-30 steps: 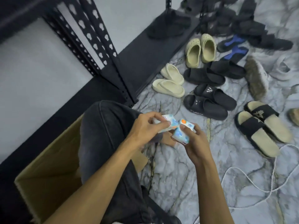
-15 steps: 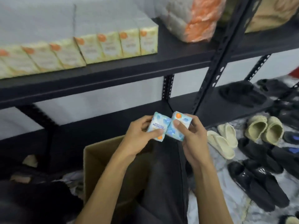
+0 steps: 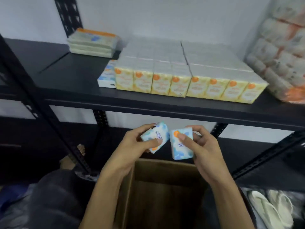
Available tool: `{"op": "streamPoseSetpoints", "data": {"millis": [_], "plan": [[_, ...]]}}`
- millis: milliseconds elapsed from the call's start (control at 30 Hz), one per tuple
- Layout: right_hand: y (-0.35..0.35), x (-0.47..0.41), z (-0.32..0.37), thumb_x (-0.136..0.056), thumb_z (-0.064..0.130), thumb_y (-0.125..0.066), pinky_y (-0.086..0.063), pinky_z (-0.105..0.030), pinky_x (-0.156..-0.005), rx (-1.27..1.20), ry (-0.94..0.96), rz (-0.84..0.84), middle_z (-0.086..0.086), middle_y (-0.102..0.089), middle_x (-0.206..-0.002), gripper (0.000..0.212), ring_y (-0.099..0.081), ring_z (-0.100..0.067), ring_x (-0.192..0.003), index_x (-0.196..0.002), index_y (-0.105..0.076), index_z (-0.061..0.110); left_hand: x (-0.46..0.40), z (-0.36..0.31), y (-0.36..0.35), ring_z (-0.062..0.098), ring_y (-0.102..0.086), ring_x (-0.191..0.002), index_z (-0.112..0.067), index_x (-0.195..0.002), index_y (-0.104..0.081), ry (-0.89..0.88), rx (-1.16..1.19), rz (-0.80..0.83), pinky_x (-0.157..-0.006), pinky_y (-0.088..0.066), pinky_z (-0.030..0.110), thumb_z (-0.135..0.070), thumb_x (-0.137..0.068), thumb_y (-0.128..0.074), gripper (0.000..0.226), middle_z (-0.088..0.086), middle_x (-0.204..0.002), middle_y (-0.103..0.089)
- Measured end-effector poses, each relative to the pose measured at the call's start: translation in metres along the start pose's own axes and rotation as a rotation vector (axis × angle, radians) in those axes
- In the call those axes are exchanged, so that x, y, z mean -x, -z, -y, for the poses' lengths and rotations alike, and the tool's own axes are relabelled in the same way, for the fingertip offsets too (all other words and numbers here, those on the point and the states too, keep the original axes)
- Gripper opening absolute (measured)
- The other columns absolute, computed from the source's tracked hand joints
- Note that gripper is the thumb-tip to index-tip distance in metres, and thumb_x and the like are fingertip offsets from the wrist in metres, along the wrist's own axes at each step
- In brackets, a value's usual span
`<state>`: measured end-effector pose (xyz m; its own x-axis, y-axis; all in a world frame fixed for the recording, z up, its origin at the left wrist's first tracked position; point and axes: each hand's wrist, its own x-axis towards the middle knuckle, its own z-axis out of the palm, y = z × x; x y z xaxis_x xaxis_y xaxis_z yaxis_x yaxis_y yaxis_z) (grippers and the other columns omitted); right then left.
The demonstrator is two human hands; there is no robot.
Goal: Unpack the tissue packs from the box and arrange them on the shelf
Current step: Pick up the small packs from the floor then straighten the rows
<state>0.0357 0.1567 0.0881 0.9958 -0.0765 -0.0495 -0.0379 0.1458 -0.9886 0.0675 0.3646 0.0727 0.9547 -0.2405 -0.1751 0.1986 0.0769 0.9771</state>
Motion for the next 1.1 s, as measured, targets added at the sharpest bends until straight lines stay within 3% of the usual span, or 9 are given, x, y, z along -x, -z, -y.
{"op": "streamPoseSetpoints", "data": {"millis": [133, 267, 400, 600, 733, 833, 967, 1100], "plan": [[-0.04, -0.015, 0.015, -0.087, 0.023, -0.07, -0.059, -0.032, -0.071, 0.132, 0.11, 0.1, -0.008, -0.076, -0.103, 0.026, -0.073, -0.023, -0.096, -0.111, -0.067, 0.012, 0.014, -0.024, 0.046, 0.013, -0.069, -0.108, -0.03, -0.123, -0.068, -0.085, -0.097, -0.057, -0.091, -0.058, 0.031, -0.009, -0.085, -0.079, 0.045, -0.001, -0.117, -0.073], [-0.085, -0.03, 0.017, -0.099, 0.026, -0.059, -0.06, -0.042, -0.081, 0.155, 0.147, 0.154, -0.002, -0.074, -0.109, 0.024, -0.071, -0.02, -0.104, -0.121, -0.065, 0.016, 0.021, -0.044, 0.075, 0.026, -0.073, -0.104, -0.018, -0.12, -0.056, -0.11, -0.043, -0.132, -0.085, -0.062, 0.042, -0.004, -0.089, -0.074, 0.039, 0.008, -0.118, -0.07], [-0.12, -0.038, 0.022, -0.1, 0.022, -0.057, -0.058, -0.045, -0.089, 0.053, 0.093, 0.195, -0.002, -0.074, -0.112, 0.024, -0.07, -0.02, -0.108, -0.122, -0.064, 0.016, 0.021, -0.066, 0.098, 0.013, -0.069, -0.084, -0.014, -0.12, -0.061, -0.195, -0.146, -0.235, -0.065, -0.053, 0.022, -0.011, -0.091, -0.073, 0.031, 0.005, -0.109, -0.075], [-0.151, -0.048, 0.037, -0.1, 0.017, -0.06, -0.058, -0.035, -0.089, 0.189, 0.22, 0.288, 0.004, -0.073, -0.112, 0.021, -0.069, -0.013, -0.108, -0.121, -0.063, 0.02, 0.017, -0.103, 0.133, 0.003, -0.067, -0.086, -0.027, -0.131, -0.065, -0.241, -0.22, -0.15, -0.069, -0.049, 0.015, -0.013, -0.091, -0.072, 0.043, 0.0, -0.106, -0.074], [-0.163, -0.058, 0.06, -0.097, 0.013, -0.064, -0.06, -0.032, -0.083, 0.184, 0.308, 0.301, 0.003, -0.073, -0.114, 0.035, -0.07, -0.013, -0.106, -0.129, -0.058, 0.026, -0.004, -0.127, 0.152, 0.014, -0.066, -0.081, -0.008, -0.115, -0.064, -0.268, -0.206, -0.295, -0.073, -0.048, 0.031, -0.019, -0.086, -0.079, 0.035, 0.008, -0.098, -0.078], [-0.168, -0.07, 0.087, -0.101, 0.007, -0.058, -0.059, -0.027, -0.081, 0.159, 0.389, 0.334, 0.005, -0.069, -0.123, 0.045, -0.069, -0.01, -0.11, -0.137, -0.054, 0.033, -0.031, -0.145, 0.165, 0.005, -0.059, -0.07, -0.011, -0.109, -0.072, -0.32, -0.298, -0.287, -0.065, -0.045, 0.023, -0.023, -0.094, -0.072, 0.02, 0.0, -0.092, -0.078], [-0.176, -0.1, 0.121, -0.1, 0.009, -0.059, -0.056, -0.022, -0.066, 0.22, 0.471, 0.228, 0.003, -0.07, -0.108, 0.022, -0.071, -0.008, -0.095, -0.118, -0.063, 0.02, -0.074, -0.159, 0.174, 0.005, -0.067, -0.083, -0.02, -0.113, -0.075, -0.321, -0.425, -0.251, -0.066, -0.049, 0.018, -0.023, -0.097, -0.068, 0.018, -0.004, -0.098, -0.078], [-0.174, -0.142, 0.139, -0.098, 0.013, -0.063, -0.054, -0.021, -0.056, 0.388, 0.493, 0.108, -0.002, -0.07, -0.103, 0.01, -0.072, -0.011, -0.09, -0.108, -0.063, 0.011, -0.105, -0.155, 0.167, 0.015, -0.069, -0.101, -0.023, -0.123, -0.07, -0.258, -0.514, -0.246, -0.089, -0.056, 0.032, -0.034, -0.093, -0.073, 0.032, 0.002, -0.106, -0.073]]}}
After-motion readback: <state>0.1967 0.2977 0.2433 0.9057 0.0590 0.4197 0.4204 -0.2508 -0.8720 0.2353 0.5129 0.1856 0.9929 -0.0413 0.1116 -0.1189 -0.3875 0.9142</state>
